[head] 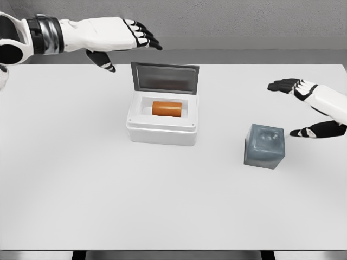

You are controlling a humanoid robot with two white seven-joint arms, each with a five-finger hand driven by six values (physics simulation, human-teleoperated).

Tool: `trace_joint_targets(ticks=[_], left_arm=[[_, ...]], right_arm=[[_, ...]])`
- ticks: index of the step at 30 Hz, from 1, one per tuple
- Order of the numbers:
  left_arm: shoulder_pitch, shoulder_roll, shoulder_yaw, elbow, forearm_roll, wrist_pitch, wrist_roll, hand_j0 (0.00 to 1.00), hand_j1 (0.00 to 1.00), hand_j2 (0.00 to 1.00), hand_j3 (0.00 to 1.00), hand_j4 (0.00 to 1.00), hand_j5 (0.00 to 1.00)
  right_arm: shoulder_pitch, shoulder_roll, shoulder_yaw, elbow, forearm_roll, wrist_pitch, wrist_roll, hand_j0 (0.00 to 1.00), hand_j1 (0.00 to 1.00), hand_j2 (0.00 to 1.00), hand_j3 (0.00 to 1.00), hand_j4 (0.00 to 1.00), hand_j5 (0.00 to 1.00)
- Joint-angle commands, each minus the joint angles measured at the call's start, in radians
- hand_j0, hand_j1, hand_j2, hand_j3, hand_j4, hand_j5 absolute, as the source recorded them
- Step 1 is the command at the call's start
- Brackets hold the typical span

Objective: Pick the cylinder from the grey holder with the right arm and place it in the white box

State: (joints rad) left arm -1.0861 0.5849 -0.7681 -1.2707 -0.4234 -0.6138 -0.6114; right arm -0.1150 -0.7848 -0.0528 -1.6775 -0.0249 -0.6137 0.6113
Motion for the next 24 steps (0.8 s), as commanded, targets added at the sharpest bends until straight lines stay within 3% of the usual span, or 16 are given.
trace_joint_targets(ticks=[1, 3, 10, 18, 24], left_arm=[[0.0, -0.017, -0.007, 0.036, -0.052, 0.003, 0.001, 1.0, 1.0, 1.0, 1.0, 1.0, 1.0], [-0.003, -0.056, -0.007, 0.1, -0.113, 0.003, 0.001, 1.0, 1.0, 1.0, 1.0, 1.0, 1.0], [-0.035, -0.092, -0.027, 0.145, -0.247, 0.003, 0.001, 1.0, 1.0, 1.0, 1.0, 1.0, 1.0], [-0.097, -0.122, -0.14, 0.162, -0.278, 0.003, 0.001, 1.0, 1.0, 1.0, 1.0, 1.0, 1.0], [-0.106, -0.137, -0.155, 0.177, -0.333, 0.003, 0.001, 1.0, 1.0, 1.0, 1.0, 1.0, 1.0]], right_arm=[[0.0, 0.007, -0.018, 0.005, -0.012, 0.003, 0.0, 1.0, 1.0, 1.0, 1.0, 1.0, 1.0], [0.0, 0.007, -0.018, 0.005, -0.013, 0.003, 0.0, 1.0, 1.0, 1.0, 1.0, 1.0, 1.0], [0.002, 0.007, -0.018, 0.007, -0.013, 0.003, 0.0, 1.0, 1.0, 1.0, 1.0, 1.0, 1.0], [0.002, 0.007, -0.018, 0.01, -0.013, 0.003, 0.0, 1.0, 1.0, 1.0, 1.0, 1.0, 1.0], [0.002, 0.009, -0.018, 0.01, -0.013, 0.003, 0.0, 1.0, 1.0, 1.0, 1.0, 1.0, 1.0]])
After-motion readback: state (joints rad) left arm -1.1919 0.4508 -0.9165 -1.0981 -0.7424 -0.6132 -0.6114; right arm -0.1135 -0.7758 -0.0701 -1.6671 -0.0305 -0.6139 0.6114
